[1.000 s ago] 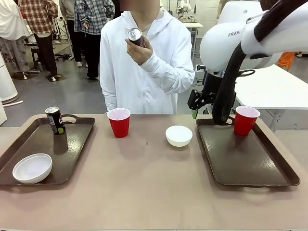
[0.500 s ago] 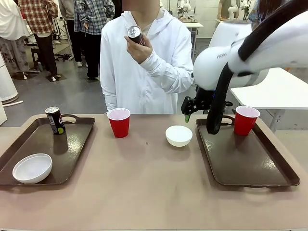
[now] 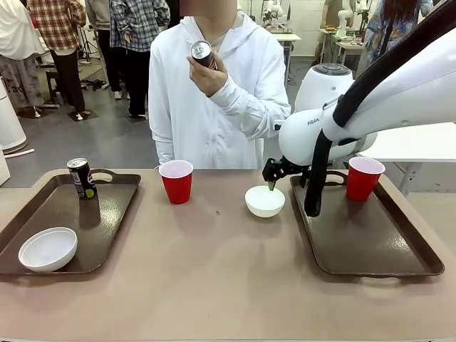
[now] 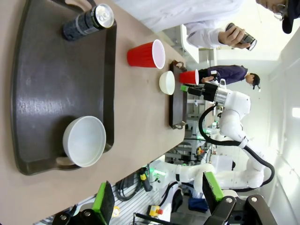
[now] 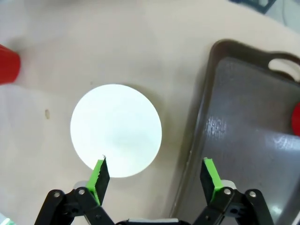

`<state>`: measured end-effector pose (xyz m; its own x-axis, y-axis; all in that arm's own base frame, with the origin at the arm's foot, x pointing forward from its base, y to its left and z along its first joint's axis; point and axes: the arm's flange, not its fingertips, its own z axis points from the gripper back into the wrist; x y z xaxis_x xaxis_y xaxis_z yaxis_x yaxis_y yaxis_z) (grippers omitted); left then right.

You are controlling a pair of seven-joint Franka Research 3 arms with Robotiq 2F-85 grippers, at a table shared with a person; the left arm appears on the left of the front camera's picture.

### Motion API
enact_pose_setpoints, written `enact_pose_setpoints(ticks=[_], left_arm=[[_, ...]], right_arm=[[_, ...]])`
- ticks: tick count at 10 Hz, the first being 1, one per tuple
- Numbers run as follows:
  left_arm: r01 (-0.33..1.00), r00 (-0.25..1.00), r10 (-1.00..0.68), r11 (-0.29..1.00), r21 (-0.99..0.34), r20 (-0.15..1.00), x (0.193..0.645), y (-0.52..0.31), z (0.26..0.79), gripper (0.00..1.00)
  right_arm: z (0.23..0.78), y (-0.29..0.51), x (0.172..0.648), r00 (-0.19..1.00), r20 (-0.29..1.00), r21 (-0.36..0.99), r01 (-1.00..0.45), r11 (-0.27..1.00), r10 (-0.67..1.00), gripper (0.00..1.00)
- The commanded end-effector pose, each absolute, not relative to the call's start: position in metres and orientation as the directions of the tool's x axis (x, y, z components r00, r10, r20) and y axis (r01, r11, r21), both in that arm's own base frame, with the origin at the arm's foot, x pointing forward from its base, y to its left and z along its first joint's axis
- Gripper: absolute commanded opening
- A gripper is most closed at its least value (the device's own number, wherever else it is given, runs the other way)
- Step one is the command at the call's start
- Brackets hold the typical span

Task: Prepare tableware on both trays.
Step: Pick up a Picnic Bowl from the table and place it on a Handle tray.

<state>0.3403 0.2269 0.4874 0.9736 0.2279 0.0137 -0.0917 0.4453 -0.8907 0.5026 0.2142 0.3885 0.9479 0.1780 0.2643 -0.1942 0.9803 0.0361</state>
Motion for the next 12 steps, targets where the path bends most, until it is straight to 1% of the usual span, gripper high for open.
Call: enact_pose_setpoints(ticks=[1, 2, 3, 4, 6, 7, 8, 9, 10, 11, 12], left_arm=[[-0.074, 0.973, 0.227, 0.430, -0.900, 0.028, 0.339, 0.228, 0.490, 1.00], [-0.074, 0.973, 0.227, 0.430, -0.900, 0.028, 0.339, 0.228, 0.490, 1.00], [-0.074, 0.973, 0.227, 0.430, -0.900, 0.028, 0.339, 0.228, 0.490, 1.00], [-0.074, 0.973, 0.227, 0.430, -0.900, 0.028, 0.339, 0.228, 0.490, 1.00], [-0.074, 0.973, 0.227, 0.430, -0.900, 0.028, 0.339, 0.228, 0.490, 1.00], [-0.074, 0.973, 0.227, 0.430, -0.900, 0.028, 0.339, 0.228, 0.490, 1.00], [-0.074, 0.973, 0.227, 0.430, -0.900, 0.028, 0.339, 0.228, 0.490, 1.00], [-0.074, 0.973, 0.227, 0.430, -0.900, 0.028, 0.339, 0.228, 0.490, 1.00], [-0.074, 0.973, 0.227, 0.430, -0.900, 0.028, 0.339, 0.228, 0.490, 1.00], [-0.074, 0.973, 0.227, 0.430, -0.900, 0.028, 0.339, 0.228, 0.490, 1.00], [-0.074, 0.973, 0.227, 0.430, -0.900, 0.028, 0.339, 0.228, 0.490, 1.00]], right_arm=[[0.397, 0.215, 0.497, 0.964, 0.231, 0.015, -0.139, 0.990, 0.132, 1.00], [0.396, 0.214, 0.492, 0.966, 0.208, 0.034, -0.161, 0.986, 0.151, 1.00], [0.397, 0.216, 0.490, 0.968, 0.212, 0.017, -0.141, 0.990, 0.134, 1.00], [0.394, 0.211, 0.498, 0.958, 0.233, 0.028, -0.177, 0.984, 0.166, 1.00], [0.396, 0.211, 0.495, 0.962, 0.220, 0.024, -0.172, 0.985, 0.163, 1.00], [0.393, 0.212, 0.485, 0.951, 0.203, -0.016, -0.235, 0.972, 0.233, 1.00], [0.394, 0.215, 0.470, 0.955, 0.144, -0.052, -0.255, 0.966, 0.260, 1.00], [0.404, 0.211, 0.438, 0.976, 0.018, -0.173, -0.209, 0.963, 0.215, 1.00], [0.428, 0.204, 0.389, 0.957, 0.048, -0.289, -0.262, 0.921, 0.287, 1.00], [0.450, 0.198, 0.357, 0.937, 0.136, -0.308, -0.269, 0.913, 0.322, 1.00], [0.455, 0.195, 0.355, 0.940, 0.151, -0.298, -0.251, 0.921, 0.305, 1.00]])
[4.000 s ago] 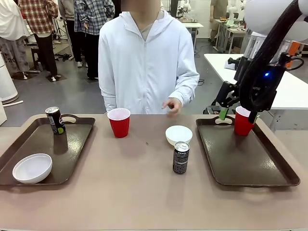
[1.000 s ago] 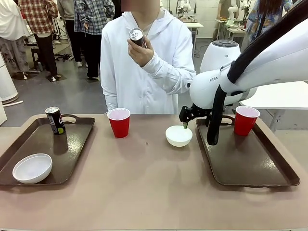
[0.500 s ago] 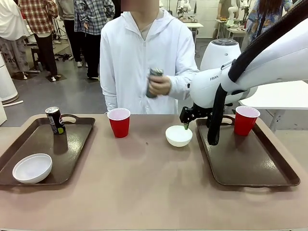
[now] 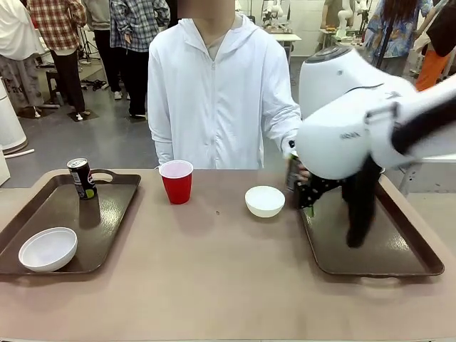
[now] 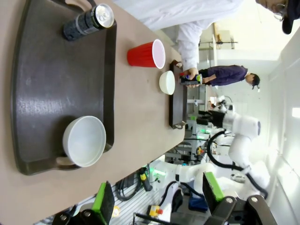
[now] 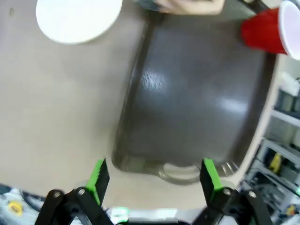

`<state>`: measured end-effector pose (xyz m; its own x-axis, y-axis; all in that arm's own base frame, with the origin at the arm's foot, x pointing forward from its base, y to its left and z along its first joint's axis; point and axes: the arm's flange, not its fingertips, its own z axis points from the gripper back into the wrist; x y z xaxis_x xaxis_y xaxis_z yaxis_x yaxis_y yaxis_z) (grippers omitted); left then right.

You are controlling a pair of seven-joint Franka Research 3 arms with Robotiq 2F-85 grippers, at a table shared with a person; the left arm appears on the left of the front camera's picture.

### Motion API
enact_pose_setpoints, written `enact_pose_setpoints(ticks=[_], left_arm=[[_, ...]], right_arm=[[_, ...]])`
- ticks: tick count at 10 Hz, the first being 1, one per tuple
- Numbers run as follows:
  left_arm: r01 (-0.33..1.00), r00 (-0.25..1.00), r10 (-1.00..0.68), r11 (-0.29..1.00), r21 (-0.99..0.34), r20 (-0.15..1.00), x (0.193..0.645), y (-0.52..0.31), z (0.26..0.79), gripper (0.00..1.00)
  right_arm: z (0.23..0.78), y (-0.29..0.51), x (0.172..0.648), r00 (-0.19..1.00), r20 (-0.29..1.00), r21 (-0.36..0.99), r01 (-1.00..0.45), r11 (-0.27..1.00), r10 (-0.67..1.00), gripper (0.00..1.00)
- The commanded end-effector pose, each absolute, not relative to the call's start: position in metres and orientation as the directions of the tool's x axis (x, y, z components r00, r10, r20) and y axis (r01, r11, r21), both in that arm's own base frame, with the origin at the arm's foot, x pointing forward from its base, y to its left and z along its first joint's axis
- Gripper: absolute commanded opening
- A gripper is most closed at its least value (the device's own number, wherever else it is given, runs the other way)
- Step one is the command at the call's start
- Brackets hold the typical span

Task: Prepare tableware on both trays.
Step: Pick up a Picnic Bowl from the table and place it on a Handle tray.

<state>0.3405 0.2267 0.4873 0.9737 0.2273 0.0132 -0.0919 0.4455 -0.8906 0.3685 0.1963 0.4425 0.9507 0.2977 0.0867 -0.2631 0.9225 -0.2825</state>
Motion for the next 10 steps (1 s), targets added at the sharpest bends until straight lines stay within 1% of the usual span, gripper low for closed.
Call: enact_pose_setpoints(ticks=[1, 2, 4, 5, 6, 8, 9, 10], left_arm=[[-0.074, 0.973, 0.227, 0.430, -0.900, 0.028, 0.339, 0.228, 0.490, 1.00], [-0.074, 0.973, 0.227, 0.430, -0.900, 0.028, 0.339, 0.228, 0.490, 1.00], [-0.074, 0.973, 0.227, 0.430, -0.900, 0.028, 0.339, 0.228, 0.490, 1.00], [-0.074, 0.973, 0.227, 0.430, -0.900, 0.028, 0.339, 0.228, 0.490, 1.00], [-0.074, 0.973, 0.227, 0.430, -0.900, 0.028, 0.339, 0.228, 0.490, 1.00], [-0.074, 0.973, 0.227, 0.430, -0.900, 0.028, 0.339, 0.228, 0.490, 1.00], [-0.074, 0.973, 0.227, 0.430, -0.900, 0.028, 0.339, 0.228, 0.490, 1.00], [-0.074, 0.973, 0.227, 0.430, -0.900, 0.028, 0.339, 0.228, 0.490, 1.00]], right_arm=[[0.450, 0.194, 0.360, 0.947, 0.123, -0.289, -0.250, 0.924, 0.295, 1.00], [0.444, 0.194, 0.364, 0.950, 0.095, -0.290, -0.259, 0.921, 0.297, 1.00], [0.445, 0.195, 0.367, 0.951, 0.096, -0.279, -0.256, 0.925, 0.293, 1.00], [0.446, 0.197, 0.373, 0.957, 0.120, -0.236, -0.232, 0.944, 0.265, 1.00], [0.447, 0.204, 0.394, 0.974, 0.175, -0.102, -0.129, 0.986, 0.145, 1.00], [0.437, 0.215, 0.437, 0.979, 0.199, -0.001, -0.049, 0.999, 0.048, 1.00], [0.426, 0.221, 0.461, 0.985, 0.175, 0.018, -0.006, 1.000, 0.003, 1.00], [0.413, 0.227, 0.479, 0.987, 0.163, 0.004, 0.012, 1.000, -0.013, 1.00]])
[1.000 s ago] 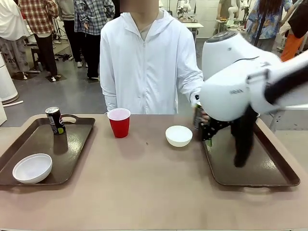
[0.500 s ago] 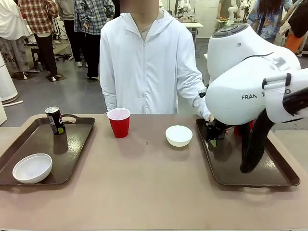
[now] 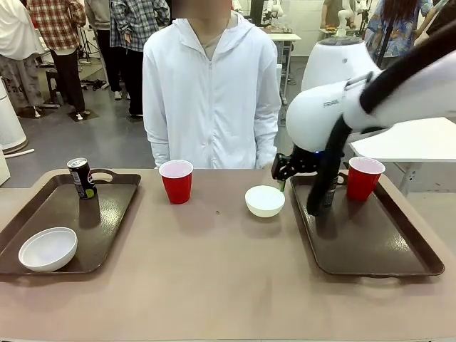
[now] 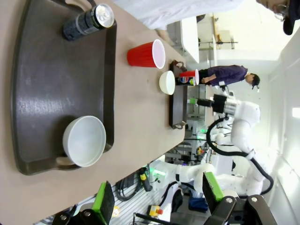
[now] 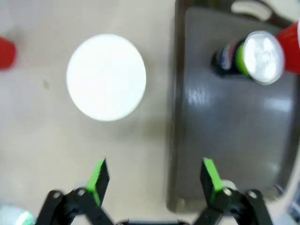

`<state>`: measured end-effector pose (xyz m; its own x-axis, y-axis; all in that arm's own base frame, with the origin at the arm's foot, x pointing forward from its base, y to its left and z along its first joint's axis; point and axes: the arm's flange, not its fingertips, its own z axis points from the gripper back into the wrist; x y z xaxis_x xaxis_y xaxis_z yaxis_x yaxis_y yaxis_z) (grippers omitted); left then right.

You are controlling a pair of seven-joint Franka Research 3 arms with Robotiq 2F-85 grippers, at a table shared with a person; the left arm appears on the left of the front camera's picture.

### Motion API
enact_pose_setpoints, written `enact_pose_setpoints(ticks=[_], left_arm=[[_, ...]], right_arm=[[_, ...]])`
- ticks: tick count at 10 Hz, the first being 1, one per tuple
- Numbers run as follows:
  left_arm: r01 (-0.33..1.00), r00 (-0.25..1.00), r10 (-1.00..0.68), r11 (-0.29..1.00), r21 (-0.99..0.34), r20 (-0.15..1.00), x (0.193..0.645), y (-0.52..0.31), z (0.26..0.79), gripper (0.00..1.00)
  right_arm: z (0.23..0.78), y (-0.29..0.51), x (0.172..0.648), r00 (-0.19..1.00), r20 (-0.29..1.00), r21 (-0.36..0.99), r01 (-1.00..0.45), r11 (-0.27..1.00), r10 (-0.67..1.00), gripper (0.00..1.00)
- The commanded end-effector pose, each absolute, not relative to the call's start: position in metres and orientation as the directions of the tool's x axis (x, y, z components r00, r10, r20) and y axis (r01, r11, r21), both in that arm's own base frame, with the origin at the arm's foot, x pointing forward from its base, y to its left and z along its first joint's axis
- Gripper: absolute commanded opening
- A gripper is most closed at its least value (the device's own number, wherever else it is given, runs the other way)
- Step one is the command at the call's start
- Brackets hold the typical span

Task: Prepare tableware on both trays.
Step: Pick up a Picnic Bowl from the table and place it on a Handle tray.

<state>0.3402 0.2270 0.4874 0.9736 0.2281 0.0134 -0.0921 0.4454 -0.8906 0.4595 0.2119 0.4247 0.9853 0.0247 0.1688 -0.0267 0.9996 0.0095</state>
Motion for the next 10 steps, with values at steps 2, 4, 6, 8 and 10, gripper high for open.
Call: enact_pose_setpoints(ticks=[2, 4, 6, 8, 10], left_arm=[[-0.074, 0.973, 0.227, 0.430, -0.900, 0.028, 0.339, 0.228, 0.490, 1.00], [-0.074, 0.973, 0.227, 0.430, -0.900, 0.028, 0.339, 0.228, 0.490, 1.00], [-0.074, 0.973, 0.227, 0.430, -0.900, 0.028, 0.339, 0.228, 0.490, 1.00], [-0.074, 0.973, 0.227, 0.430, -0.900, 0.028, 0.339, 0.228, 0.490, 1.00], [-0.074, 0.973, 0.227, 0.430, -0.900, 0.028, 0.339, 0.228, 0.490, 1.00]], right_arm=[[0.390, 0.235, 0.507, 0.980, 0.195, -0.081, 0.049, 0.996, -0.032, 1.00], [0.408, 0.216, 0.479, 0.987, 0.158, 0.010, -0.004, 1.000, 0.002, 1.00], [0.408, 0.216, 0.479, 0.987, 0.158, 0.010, -0.004, 1.000, 0.002, 1.00], [0.397, 0.224, 0.490, 0.977, 0.209, 0.081, 0.017, 0.997, -0.034, 1.00], [0.386, 0.227, 0.498, 0.975, 0.207, 0.123, 0.059, 0.991, -0.084, 1.00]])
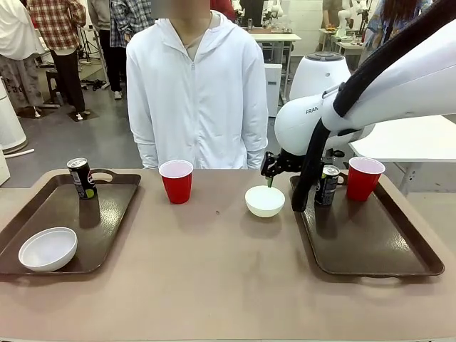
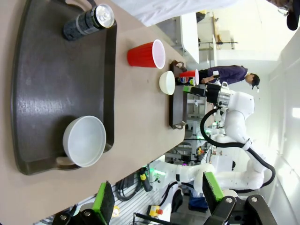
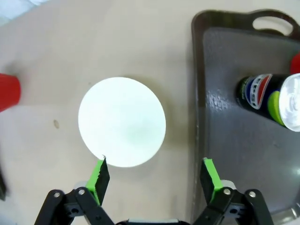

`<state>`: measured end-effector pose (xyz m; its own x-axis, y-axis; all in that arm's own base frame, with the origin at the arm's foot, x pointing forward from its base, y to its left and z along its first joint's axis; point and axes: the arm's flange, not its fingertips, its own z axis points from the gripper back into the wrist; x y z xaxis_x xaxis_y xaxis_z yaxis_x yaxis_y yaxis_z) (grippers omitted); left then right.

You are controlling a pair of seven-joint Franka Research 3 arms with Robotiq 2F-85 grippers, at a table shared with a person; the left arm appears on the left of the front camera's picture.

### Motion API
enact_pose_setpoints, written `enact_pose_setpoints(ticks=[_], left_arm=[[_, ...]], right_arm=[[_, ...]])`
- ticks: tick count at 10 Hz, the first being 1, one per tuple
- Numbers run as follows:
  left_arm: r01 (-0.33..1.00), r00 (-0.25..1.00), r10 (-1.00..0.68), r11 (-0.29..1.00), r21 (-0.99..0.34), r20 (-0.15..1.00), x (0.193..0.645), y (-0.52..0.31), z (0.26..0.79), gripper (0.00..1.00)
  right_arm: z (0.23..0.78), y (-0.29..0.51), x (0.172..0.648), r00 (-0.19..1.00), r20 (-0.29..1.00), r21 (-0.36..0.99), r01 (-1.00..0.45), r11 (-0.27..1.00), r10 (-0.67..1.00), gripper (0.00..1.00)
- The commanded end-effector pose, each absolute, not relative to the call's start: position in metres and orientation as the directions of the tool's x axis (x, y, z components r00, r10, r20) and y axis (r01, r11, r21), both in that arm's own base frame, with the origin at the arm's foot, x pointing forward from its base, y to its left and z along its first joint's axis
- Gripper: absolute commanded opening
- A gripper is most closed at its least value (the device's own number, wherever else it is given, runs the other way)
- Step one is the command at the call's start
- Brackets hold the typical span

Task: Prepare tableware on both trays.
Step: Pick up a Picnic Bowl from the table and place it on a Handle tray.

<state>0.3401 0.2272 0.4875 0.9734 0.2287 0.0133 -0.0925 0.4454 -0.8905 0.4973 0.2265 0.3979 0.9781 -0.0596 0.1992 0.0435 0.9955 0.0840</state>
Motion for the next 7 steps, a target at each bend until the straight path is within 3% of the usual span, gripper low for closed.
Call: enact_pose_setpoints(ticks=[1, 6, 7], left_arm=[[-0.074, 0.973, 0.227, 0.430, -0.900, 0.028, 0.339, 0.228, 0.490, 1.00], [-0.074, 0.973, 0.227, 0.430, -0.900, 0.028, 0.339, 0.228, 0.490, 1.00], [-0.074, 0.973, 0.227, 0.430, -0.900, 0.028, 0.339, 0.228, 0.490, 1.00]], right_arm=[[0.380, 0.231, 0.502, 0.972, 0.219, 0.111, 0.060, 0.992, -0.084, 1.00], [0.348, 0.229, 0.525, 0.976, 0.206, 0.058, 0.066, 0.996, -0.076, 1.00], [0.346, 0.229, 0.527, 0.977, 0.203, 0.048, 0.057, 0.997, -0.065, 0.83]])
